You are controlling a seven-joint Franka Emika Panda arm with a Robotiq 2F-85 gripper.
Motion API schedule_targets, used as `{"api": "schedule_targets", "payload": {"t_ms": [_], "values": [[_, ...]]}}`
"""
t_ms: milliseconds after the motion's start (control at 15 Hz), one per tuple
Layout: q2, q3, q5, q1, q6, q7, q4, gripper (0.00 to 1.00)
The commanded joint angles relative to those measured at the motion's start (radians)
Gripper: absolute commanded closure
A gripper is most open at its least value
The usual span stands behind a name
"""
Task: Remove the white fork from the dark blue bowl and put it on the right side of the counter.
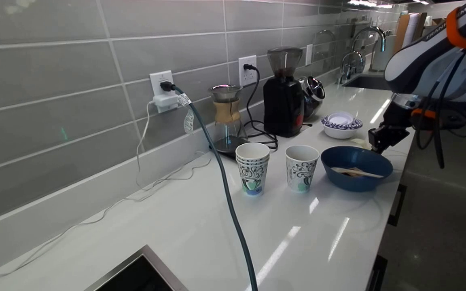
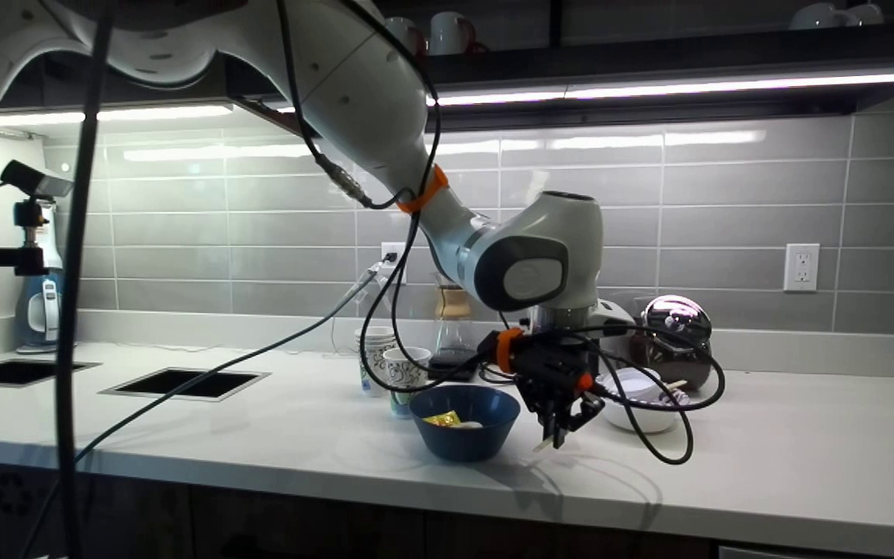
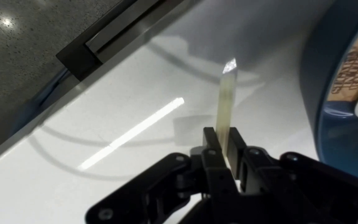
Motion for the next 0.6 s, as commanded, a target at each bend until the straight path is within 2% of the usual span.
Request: {"api": "schedule_targets", "payload": {"t_ms": [0, 67, 133, 267, 533], "values": [[0.053, 0.025, 0.023, -0.022, -0.032, -0.063, 0.056, 0.97], [0.062, 0.028, 0.021, -0.021, -0.032, -0.068, 0.062, 0.94], [0.065, 0.03, 0.02, -0.02, -0.039, -0.068, 0.069, 0.63], [0.048, 0.03, 0.012, -0.012, -0.027, -0.056, 0.064, 0.56], [-0.046, 0.026, 0.01, 0.001, 0.025, -0.027, 0.028, 0.27]]}}
